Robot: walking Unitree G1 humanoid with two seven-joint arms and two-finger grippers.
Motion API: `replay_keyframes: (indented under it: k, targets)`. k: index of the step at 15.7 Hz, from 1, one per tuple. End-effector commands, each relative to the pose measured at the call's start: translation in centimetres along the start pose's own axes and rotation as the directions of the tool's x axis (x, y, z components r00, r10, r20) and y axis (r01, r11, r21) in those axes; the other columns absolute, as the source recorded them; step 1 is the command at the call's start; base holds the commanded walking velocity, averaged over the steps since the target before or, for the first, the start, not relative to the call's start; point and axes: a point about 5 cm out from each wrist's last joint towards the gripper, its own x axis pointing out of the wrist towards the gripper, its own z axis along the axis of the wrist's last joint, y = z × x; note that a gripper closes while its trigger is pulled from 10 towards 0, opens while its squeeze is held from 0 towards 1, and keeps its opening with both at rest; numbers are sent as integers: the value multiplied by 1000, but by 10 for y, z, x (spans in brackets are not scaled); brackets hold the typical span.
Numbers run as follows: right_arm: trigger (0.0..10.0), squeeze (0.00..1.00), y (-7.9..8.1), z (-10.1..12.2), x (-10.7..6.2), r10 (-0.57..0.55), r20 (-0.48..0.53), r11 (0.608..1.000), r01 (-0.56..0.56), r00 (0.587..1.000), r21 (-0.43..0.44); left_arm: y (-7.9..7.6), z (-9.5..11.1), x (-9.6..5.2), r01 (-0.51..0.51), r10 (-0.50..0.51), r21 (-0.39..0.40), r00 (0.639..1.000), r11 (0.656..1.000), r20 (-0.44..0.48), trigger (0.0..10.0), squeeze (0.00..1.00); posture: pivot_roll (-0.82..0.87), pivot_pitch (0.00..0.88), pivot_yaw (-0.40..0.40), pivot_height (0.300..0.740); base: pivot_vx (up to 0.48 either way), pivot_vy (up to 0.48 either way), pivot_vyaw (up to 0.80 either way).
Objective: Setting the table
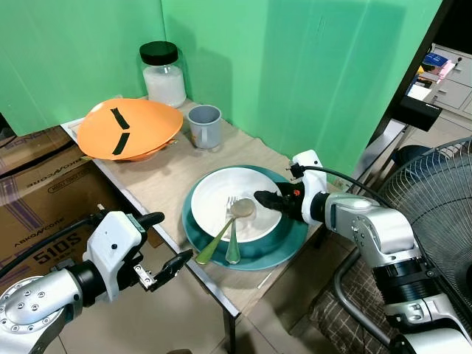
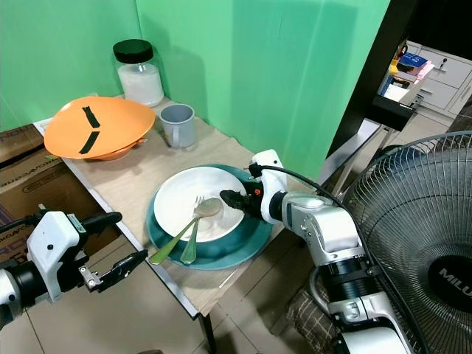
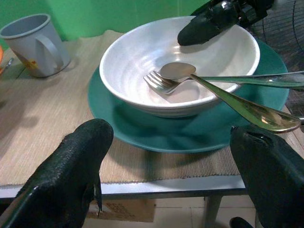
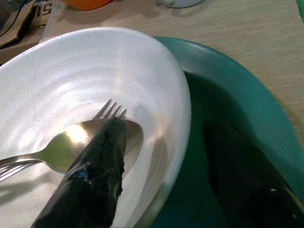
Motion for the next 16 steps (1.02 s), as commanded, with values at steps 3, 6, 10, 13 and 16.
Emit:
replay_keyframes:
  k: [3,6,10,13,16]
  targets:
    - [0,0,-1,4,0,2,-11,1000,-2,1000,-9,2,1,2,5,-5,24,1000,1000,-1,10000,0,111,0,-3,740,0,0,0]
    - [0,0,-3,5,0,0,-13,1000,0,1000,-14,4,0,2,-15,15,34,1000,999,-4,10000,0,117,0,-3,740,0,0,0]
    - [0,0,-2,5,1,1,-17,1000,-1,1000,-17,9,0,3,-27,27,43,1000,999,-1,10000,0,112,0,2,740,0,0,0]
    - [0,0,-5,5,0,-11,-24,1000,10,1000,-20,17,3,2,-77,76,51,997,996,14,10000,0,112,0,3,740,0,0,0]
    - [0,0,-4,6,1,-9,-21,1000,9,1000,-21,26,7,-1,-135,133,54,990,989,40,10000,0,113,0,2,740,0,0,0]
